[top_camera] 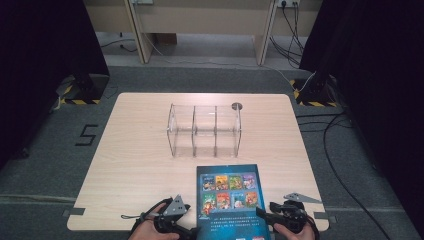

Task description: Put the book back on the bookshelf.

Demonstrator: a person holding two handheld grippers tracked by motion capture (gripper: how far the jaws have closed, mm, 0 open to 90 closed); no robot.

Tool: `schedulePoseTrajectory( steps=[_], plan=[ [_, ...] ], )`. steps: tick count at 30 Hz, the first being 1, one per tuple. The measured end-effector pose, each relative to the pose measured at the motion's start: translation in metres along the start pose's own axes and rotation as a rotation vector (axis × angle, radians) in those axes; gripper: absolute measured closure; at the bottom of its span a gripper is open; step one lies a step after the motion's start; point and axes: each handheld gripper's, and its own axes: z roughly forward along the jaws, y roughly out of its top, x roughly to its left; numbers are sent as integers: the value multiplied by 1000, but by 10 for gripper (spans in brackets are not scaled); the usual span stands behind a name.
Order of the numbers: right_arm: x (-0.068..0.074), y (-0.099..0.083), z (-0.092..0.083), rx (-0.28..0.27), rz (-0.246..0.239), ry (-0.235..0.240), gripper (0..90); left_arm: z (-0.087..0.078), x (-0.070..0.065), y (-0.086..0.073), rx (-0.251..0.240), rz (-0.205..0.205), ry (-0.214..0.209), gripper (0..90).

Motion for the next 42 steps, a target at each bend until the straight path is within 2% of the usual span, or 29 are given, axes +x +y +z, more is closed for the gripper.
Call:
schedulePoseTrajectory(
  steps=[1, 2, 3, 4, 6, 8, 9, 10, 13, 15, 19, 20, 21, 22, 23, 24, 26, 27, 29, 30, 31, 33, 34, 35, 36, 37, 38, 40, 42],
  plan=[
    [0, 0, 0, 0, 0, 0, 306, 0, 0, 0, 0, 0, 0, 186],
    [3, 1, 6, -6, 32, 43, 287, 5, -3, 2, -9, 8, -8, 186],
    [3, 1, 6, -6, 32, 43, 287, 5, -3, 2, -9, 8, -8, 187],
    [4, 1, 8, -21, 36, 49, 264, 8, -4, 4, -18, 1, -30, 187],
    [7, 4, 14, -37, 102, 58, 241, 10, -8, 7, -1, -2, -19, 150],
    [7, 5, 15, -42, 119, 58, 239, 9, -7, 6, -3, 0, -20, 151],
    [6, 6, 17, -68, 169, 68, 230, 8, -5, 6, -10, -28, -31, 154],
    [5, 7, 18, -73, 191, 78, 230, 7, -4, 6, -12, -40, -34, 157],
    [4, 7, 20, -82, 200, 94, 219, 6, -2, 5, -12, -54, -42, 159],
    [5, 6, 21, -96, 250, 112, 206, 5, -1, 5, -5, -59, -27, 162],
    [4, 4, 22, -105, 289, 145, 206, 4, -1, 5, -8, -71, -18, 155],
    [4, 1, 25, -91, 375, 232, 251, 4, -1, 4, -18, -70, -11, 155],
    [4, -1, 29, -70, 418, 306, 271, 4, -2, 3, -15, -57, -6, 155],
    [4, -1, 29, -70, 418, 306, 271, 4, -2, 3, -11, -49, -9, 155],
    [7, 0, 29, -44, 367, 278, 301, 3, 0, 3, -18, -67, -15, 171],
    [6, 2, 29, -27, 344, 282, 305, 3, 0, 3, -18, -67, -15, 178],
    [3, 1, 28, -8, 326, 295, 389, 3, 0, 2, -14, -39, -8, 177],
    [2, 0, 27, -7, 271, 275, 427, 3, 1, 3, -14, -42, -9, 175],
    [3, 0, 27, 0, 213, 263, 451, 2, 2, 2, -14, -49, -4, 171],
    [5, 1, 28, 10, 186, 265, 464, 2, 3, 2, -13, -48, 4, 167],
    [5, 1, 28, 10, 186, 265, 464, 2, 3, 2, -13, -48, 4, 159],
    [6, 0, 31, 35, 173, 302, 469, 0, 5, 1, -11, -55, 18, 151],
    [8, -1, 33, 57, 177, 335, 507, -1, 7, 0, -13, -61, 17, 151],
    [8, -1, 33, 57, 177, 335, 507, -2, 8, 0, -15, -65, 15, 151],
    [11, -1, 38, 78, 156, 404, 579, -2, 9, -1, -22, -75, 8, 164],
    [11, -1, 38, 78, 156, 404, 579, -2, 9, -1, -27, -84, 3, 164],
    [18, -2, 44, 62, 159, 481, 640, -3, 11, -1, -32, -105, -13, 164],
    [24, 1, 42, 59, 150, 472, 638, -4, 11, -1, -33, -112, -14, 167],
    [22, 1, 42, 55, 131, 469, 638, -4, 11, -1, -28, -96, -14, 179]
  ],
)
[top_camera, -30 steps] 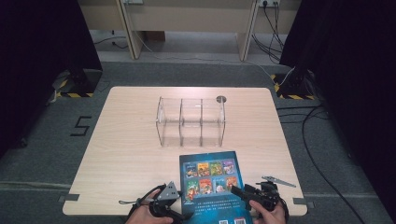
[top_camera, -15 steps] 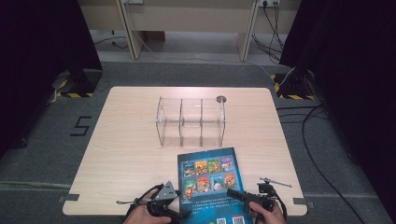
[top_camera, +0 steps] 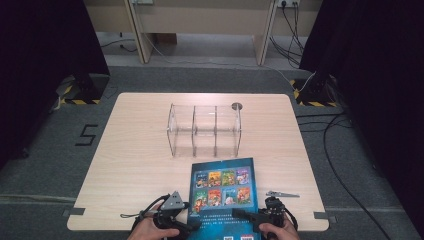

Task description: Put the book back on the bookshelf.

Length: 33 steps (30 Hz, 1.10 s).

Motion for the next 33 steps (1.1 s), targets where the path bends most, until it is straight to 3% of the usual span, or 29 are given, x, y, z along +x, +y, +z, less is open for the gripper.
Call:
schedulePoseTrajectory(
  steps=[4, 7, 9, 10, 12, 13, 14, 16, 19, 24, 26, 27, 30, 32, 33],
  plan=[
    [0, -2, -1, -21, 13, 1, 656, 0, 0, 0, 0, -1, -2, 178],
    [1, -2, -2, -48, -9, 0, 659, -1, 1, 0, 1, -7, 3, 172],
    [8, -3, -4, -94, -42, -4, 695, -6, -1, -1, 11, 14, 23, 163],
    [10, -3, -6, -135, -82, 3, 727, -7, -2, -1, 13, 17, 13, 188],
    [16, -2, -12, -202, -103, 53, 777, -9, -4, -2, 11, 17, 0, 192],
    [16, -2, -12, -202, -103, 53, 777, -9, -4, -2, 11, 17, 0, 192],
    [24, -2, -14, -216, -154, 54, 780, -8, -5, -2, 12, 19, -2, 192],
    [28, -2, -14, -224, -170, 37, 779, -7, -5, -2, 11, 19, -6, 193],
    [29, -1, -15, -248, -175, 33, 780, -11, -4, -1, -9, 10, -5, 191],
    [37, 8, -27, -362, -232, 29, 785, -21, 7, 1, -65, -29, -9, 187],
    [40, 9, -29, -380, -225, 35, 786, -22, 8, 1, -73, -37, -13, 188],
    [45, 14, -34, -430, -271, 26, 787, -23, 11, 1, -76, -35, 2, 190],
    [49, 18, -38, -451, -311, 10, 788, -24, 15, 0, -73, -36, 19, 192],
    [61, 26, -45, -498, -390, -49, 787, -26, 19, 0, -80, -44, 38, 206],
    [61, 26, -45, -498, -390, -49, 787, -26, 19, 0, -80, -44, 38, 206]
  ],
)
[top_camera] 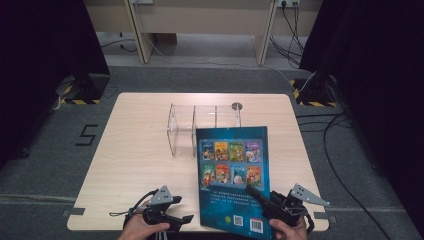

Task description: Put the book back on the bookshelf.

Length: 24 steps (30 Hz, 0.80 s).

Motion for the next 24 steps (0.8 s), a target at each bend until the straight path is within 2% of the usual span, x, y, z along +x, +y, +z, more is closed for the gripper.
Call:
schedulePoseTrajectory(
  steps=[1, 2, 4, 6, 8, 9, 10, 11, 14, 15, 17, 19, 21, 23, 24],
  plan=[
    [3, 5, 0, -8, -64, -34, 787, 0, 1, 0, 2, 0, 2, 206],
    [8, 13, 0, -30, -151, -66, 787, 1, 3, -1, 17, 2, 12, 206],
    [14, 18, 1, -35, -278, -117, 786, 1, 4, -3, 39, 15, 32, 206],
    [17, 18, 2, -35, -321, -106, 787, 2, 5, -4, 61, 37, 53, 209],
    [21, 16, 3, -32, -389, -116, 781, 2, 6, -6, 78, 43, 63, 210],
    [21, 16, 3, -32, -389, -116, 781, 2, 6, -6, 78, 43, 63, 210],
    [26, 14, 2, -19, -425, -110, 778, 2, 8, -7, 73, 1, 27, 211],
    [29, 11, 0, -11, -431, -100, 779, 2, 8, -8, 67, -29, 7, 211],
    [37, 2, -5, 49, -488, -63, 774, 2, 9, -8, 73, -24, 13, 216],
    [40, -1, -7, 66, -515, -59, 771, 2, 9, -9, 74, -9, 34, 220],
    [43, -4, -10, 95, -547, -61, 771, 2, 10, -9, 73, -15, 34, 220],
    [43, -4, -11, 100, -553, -59, 770, 1, 11, -9, 76, -11, 40, 221],
    [40, -6, -15, 112, -536, -72, 759, -1, 13, -10, 82, 3, 64, 223],
    [36, -8, -17, 131, -545, -77, 751, -3, 16, -11, 88, 23, 94, 225],
    [36, -8, -17, 131, -545, -77, 751, -3, 16, -11, 88, 23, 94, 225]
  ],
)
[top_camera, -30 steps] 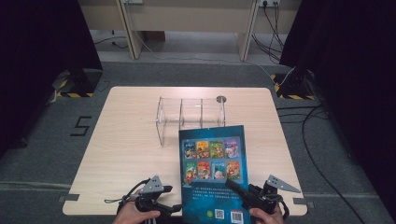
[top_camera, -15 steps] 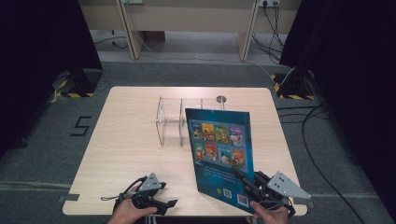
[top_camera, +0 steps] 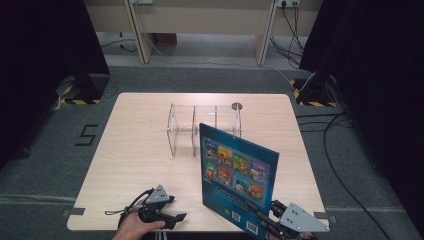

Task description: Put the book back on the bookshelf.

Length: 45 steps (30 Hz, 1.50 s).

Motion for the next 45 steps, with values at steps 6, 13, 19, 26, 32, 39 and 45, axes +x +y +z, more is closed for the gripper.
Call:
schedulePoseTrajectory(
  steps=[6, 13, 19, 26, 32, 39, 45],
  plan=[
    [2, -10, 4, 112, -118, -37, 745, -3, 4, -2, 0, 1, 1, 225],
    [3, -13, 7, 96, -38, 1, 825, -3, 4, -2, 2, 6, -2, 223],
    [2, -14, 8, 86, -18, 6, 823, -3, 4, -2, 1, 15, 2, 224],
    [-1, -15, 8, 81, 17, -2, 818, 0, -2, -4, 27, 140, 58, 200],
    [-5, -17, 8, 67, 57, -8, 810, 1, -1, -4, 23, 141, 58, 193],
    [-8, -19, 8, 61, 59, -21, 803, 1, -2, -4, 21, 138, 58, 188],
    [-6, -23, 14, 89, 51, -21, 786, 2, -2, -4, 21, 144, 54, 186]
  ],
)
